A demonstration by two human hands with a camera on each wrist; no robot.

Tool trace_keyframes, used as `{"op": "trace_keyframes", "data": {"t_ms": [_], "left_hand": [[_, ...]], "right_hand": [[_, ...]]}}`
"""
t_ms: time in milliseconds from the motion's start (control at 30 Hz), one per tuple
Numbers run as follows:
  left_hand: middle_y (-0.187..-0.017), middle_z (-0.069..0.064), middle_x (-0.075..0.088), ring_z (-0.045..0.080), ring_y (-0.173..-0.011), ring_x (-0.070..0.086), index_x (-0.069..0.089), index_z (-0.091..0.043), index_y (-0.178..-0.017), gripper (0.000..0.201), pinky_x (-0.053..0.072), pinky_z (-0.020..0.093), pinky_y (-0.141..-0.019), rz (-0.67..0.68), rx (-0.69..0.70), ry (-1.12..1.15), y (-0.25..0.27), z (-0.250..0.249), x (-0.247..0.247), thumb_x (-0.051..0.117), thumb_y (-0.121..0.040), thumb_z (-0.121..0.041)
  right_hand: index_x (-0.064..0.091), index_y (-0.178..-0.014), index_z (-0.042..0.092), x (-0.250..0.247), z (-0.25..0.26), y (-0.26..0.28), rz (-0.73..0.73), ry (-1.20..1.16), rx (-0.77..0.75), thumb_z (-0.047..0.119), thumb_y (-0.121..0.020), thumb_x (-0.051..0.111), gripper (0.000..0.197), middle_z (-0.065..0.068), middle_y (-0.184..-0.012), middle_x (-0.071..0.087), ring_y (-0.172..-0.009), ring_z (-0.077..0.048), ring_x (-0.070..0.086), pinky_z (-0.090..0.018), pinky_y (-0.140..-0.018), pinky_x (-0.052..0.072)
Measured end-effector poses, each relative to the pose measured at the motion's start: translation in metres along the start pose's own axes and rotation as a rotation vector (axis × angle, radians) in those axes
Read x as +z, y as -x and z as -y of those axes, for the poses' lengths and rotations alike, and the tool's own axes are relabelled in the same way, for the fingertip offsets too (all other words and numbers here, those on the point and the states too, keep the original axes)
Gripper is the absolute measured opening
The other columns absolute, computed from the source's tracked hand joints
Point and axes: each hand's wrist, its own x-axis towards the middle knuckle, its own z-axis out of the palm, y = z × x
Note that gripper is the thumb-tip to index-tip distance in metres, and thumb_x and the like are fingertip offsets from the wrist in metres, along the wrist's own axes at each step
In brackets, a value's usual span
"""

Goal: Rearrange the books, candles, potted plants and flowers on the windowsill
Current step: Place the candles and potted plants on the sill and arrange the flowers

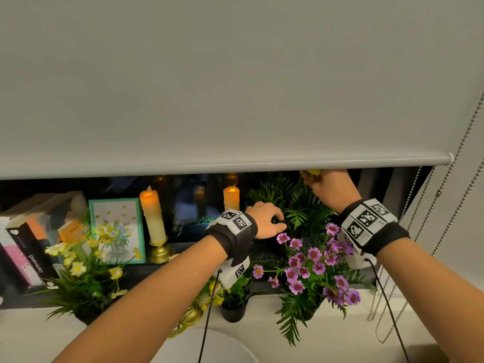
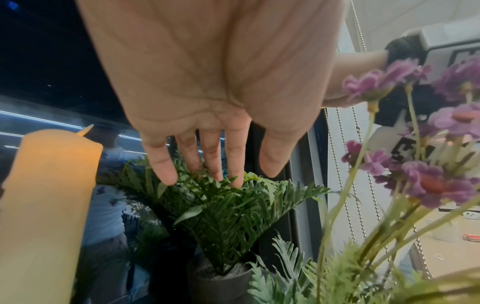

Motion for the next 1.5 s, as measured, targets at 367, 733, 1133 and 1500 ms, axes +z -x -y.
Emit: {"op": "trace_keyframes", "data": {"t_ms": [367, 733, 1133, 1500], "left_hand": [[-0.143, 0.005, 0.045, 0.026, -0.135, 0.035, 0.054, -0.023, -0.129, 0.041, 0.032, 0.047, -0.110, 0.013, -0.008, -0.024, 0.002, -0.003, 0.001, 0.051, -0.093, -0.042], [-0.141, 0.005, 0.046, 0.024, -0.130, 0.041, 0.053, -0.021, -0.130, 0.041, 0.039, 0.039, -0.105, 0.001, -0.020, 0.011, 0.004, -0.002, 0.001, 0.051, -0.093, -0.040], [-0.139, 0.006, 0.048, 0.024, -0.126, 0.046, 0.054, -0.018, -0.129, 0.041, 0.041, 0.034, -0.102, 0.001, -0.002, 0.016, 0.004, -0.002, 0.002, 0.052, -0.093, -0.038], [-0.139, 0.008, 0.048, 0.024, -0.126, 0.045, 0.055, -0.018, -0.128, 0.041, 0.040, 0.033, -0.102, -0.023, -0.006, 0.022, 0.001, -0.005, 0.005, 0.053, -0.093, -0.038]], "right_hand": [[0.064, -0.101, 0.008, 0.012, 0.005, -0.003, 0.316, 0.028, 0.108, 0.011, -0.089, 0.054, 0.015, -0.012, -0.100, 0.068, -0.095, -0.031, 0.063, -0.043, -0.089, 0.051], [0.063, -0.104, 0.006, 0.013, 0.009, -0.003, 0.306, 0.095, 0.074, 0.013, -0.093, 0.049, 0.020, -0.012, -0.104, 0.066, -0.099, -0.031, 0.061, -0.040, -0.091, 0.047], [0.058, -0.117, 0.002, 0.010, 0.011, -0.008, 0.212, 0.187, 0.112, 0.024, -0.097, 0.045, 0.032, -0.019, -0.116, 0.062, -0.114, -0.034, 0.054, -0.040, -0.102, 0.038], [0.059, -0.094, 0.009, 0.015, 0.005, 0.000, 0.325, 0.117, 0.152, 0.011, -0.091, 0.051, 0.009, -0.010, -0.094, 0.062, -0.092, -0.031, 0.061, -0.033, -0.077, 0.047]]}}
